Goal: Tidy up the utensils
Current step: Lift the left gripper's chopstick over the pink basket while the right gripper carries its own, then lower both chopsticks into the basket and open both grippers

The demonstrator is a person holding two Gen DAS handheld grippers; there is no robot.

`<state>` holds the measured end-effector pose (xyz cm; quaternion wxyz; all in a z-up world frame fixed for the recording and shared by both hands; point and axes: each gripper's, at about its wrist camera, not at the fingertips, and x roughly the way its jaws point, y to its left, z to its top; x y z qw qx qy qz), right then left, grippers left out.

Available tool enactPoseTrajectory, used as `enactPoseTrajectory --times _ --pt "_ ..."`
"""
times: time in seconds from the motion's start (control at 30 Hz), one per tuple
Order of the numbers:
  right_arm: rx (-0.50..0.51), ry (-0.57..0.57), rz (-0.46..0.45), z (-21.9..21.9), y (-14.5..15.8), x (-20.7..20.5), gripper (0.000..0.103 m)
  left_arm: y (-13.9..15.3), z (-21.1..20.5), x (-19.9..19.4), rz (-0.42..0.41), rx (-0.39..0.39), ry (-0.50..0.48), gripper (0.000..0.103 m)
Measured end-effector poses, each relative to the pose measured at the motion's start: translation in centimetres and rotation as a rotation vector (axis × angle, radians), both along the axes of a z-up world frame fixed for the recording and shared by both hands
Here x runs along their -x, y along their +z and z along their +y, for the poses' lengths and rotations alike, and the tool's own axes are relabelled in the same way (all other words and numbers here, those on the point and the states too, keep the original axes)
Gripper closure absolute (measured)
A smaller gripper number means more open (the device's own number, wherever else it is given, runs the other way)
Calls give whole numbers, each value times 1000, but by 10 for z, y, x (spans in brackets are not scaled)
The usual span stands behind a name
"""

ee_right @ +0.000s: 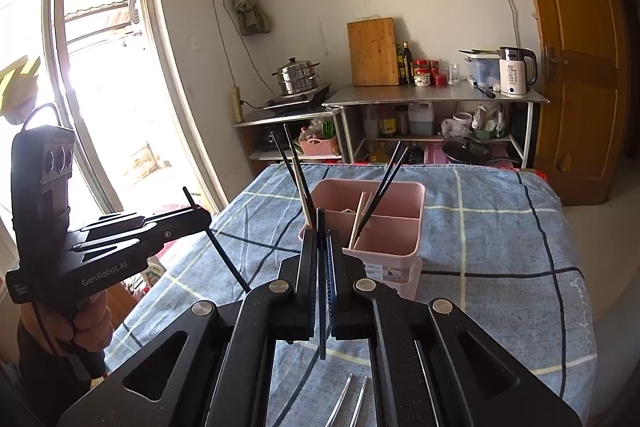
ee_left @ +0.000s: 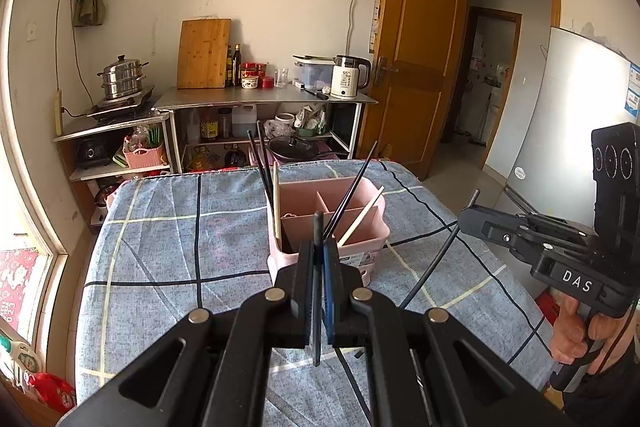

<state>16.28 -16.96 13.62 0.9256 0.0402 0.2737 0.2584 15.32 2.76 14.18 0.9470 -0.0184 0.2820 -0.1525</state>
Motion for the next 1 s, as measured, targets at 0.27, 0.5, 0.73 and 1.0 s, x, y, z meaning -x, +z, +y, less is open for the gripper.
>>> enactPoseTrajectory --times 0.27,0.5,0.73,1.0 --pt "5 -1 -15 -3 8 -1 99 10 -2 -5 -1 8 -13 98" --pt "-4 -2 -63 -3 31 -10 99 39 0 -17 -37 18 -10 98" --pt "-27 -7 -127 0 64 -26 99 75 5 -37 -81 39 5 98" --pt "-68 -23 -174 2 86 -50 99 98 4 -62 -127 39 15 98"
